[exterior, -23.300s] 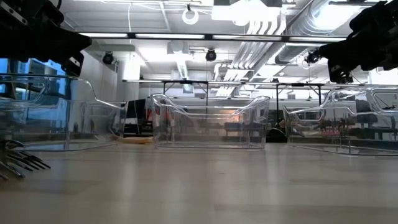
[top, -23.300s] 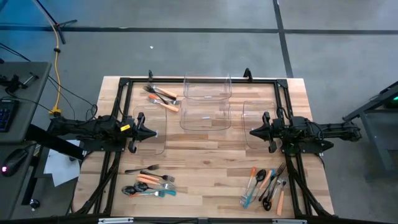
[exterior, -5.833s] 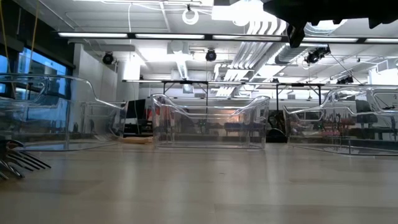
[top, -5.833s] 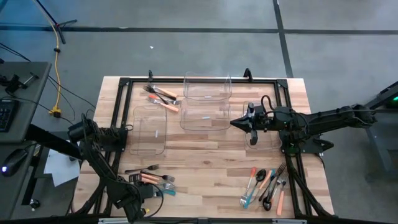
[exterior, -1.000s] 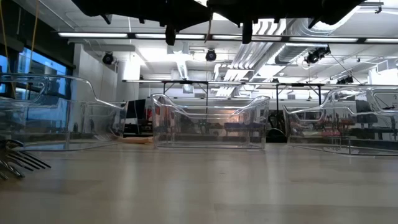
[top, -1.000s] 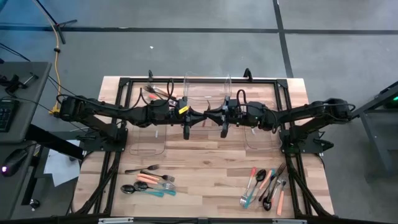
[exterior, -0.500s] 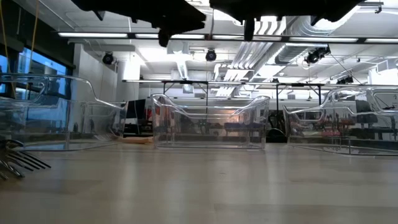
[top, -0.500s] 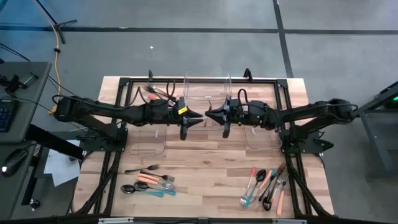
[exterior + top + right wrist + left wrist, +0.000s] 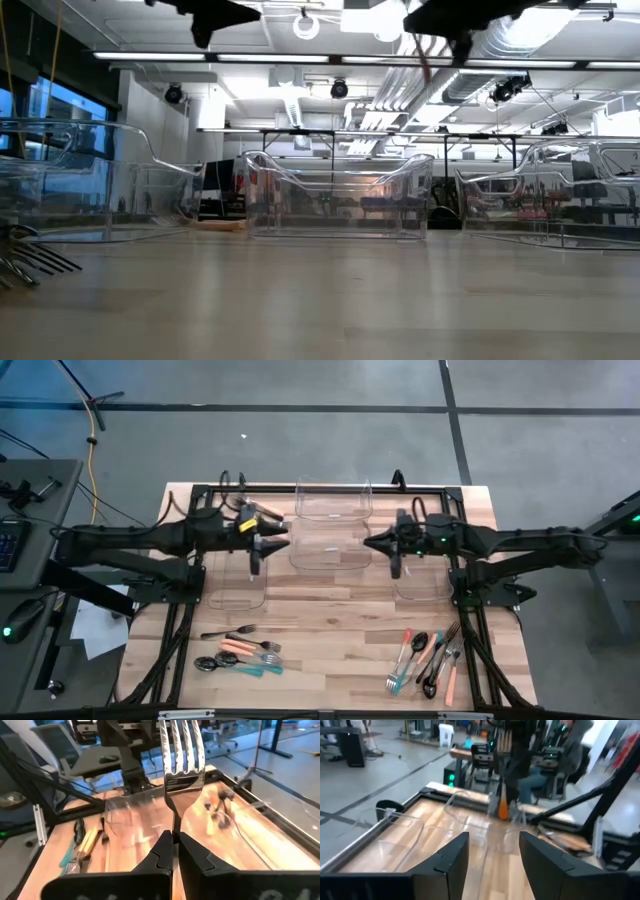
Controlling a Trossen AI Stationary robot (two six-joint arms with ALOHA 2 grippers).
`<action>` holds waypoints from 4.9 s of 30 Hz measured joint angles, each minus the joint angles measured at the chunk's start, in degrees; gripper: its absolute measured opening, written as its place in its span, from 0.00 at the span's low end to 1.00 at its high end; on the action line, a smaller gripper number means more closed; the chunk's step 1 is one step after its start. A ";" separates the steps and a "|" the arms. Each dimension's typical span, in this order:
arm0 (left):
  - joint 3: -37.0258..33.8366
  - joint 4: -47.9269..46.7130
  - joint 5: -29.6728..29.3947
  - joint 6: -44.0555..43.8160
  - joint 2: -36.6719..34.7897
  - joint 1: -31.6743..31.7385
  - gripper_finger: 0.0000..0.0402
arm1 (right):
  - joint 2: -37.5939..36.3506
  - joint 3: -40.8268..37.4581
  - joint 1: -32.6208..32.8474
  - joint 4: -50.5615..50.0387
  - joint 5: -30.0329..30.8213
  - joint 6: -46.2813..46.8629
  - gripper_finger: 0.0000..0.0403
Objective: Sort silverware by color (type)
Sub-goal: Put the orange fork into the bottom right transparent bin
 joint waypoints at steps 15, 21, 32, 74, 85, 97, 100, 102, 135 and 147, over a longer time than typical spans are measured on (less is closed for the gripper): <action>-5.45 1.81 -5.73 -2.07 -7.69 -1.06 0.35 | -13.94 -6.51 2.49 -4.16 6.82 3.04 0.00; -5.45 1.81 -5.90 -3.05 -7.66 -1.06 0.35 | -14.00 -6.49 2.49 -4.85 7.24 4.39 0.00; -5.45 1.72 -7.34 -3.63 -7.66 -1.04 0.35 | -7.06 7.56 -0.72 -41.96 20.23 28.60 0.00; -5.45 1.59 -8.83 -1.94 -7.66 -1.00 0.35 | 11.22 -13.33 -14.45 -41.37 -1.02 52.57 0.02; -5.45 1.59 -8.83 -2.00 -7.66 -1.00 0.35 | 11.22 -13.31 -14.45 -41.37 -2.63 51.11 0.12; -5.45 2.14 -8.63 -3.39 -7.66 -1.00 0.35 | 7.61 -6.94 -14.45 -47.18 -0.48 42.36 0.41; -5.45 2.15 -8.63 -3.57 -7.66 -1.00 0.35 | 4.69 -3.13 -14.45 -49.60 1.24 39.38 0.47; -5.45 2.14 -8.63 -3.58 -7.66 -1.00 0.35 | 2.26 -0.85 -14.42 -48.84 1.94 36.61 0.49; -5.45 1.57 -3.45 -3.56 -7.66 -1.02 0.35 | -8.85 -6.54 -1.09 6.20 1.12 0.08 0.51; -5.43 1.92 -3.54 -4.50 -7.66 -1.00 0.35 | -6.39 -1.55 2.23 -1.16 -4.01 29.82 0.50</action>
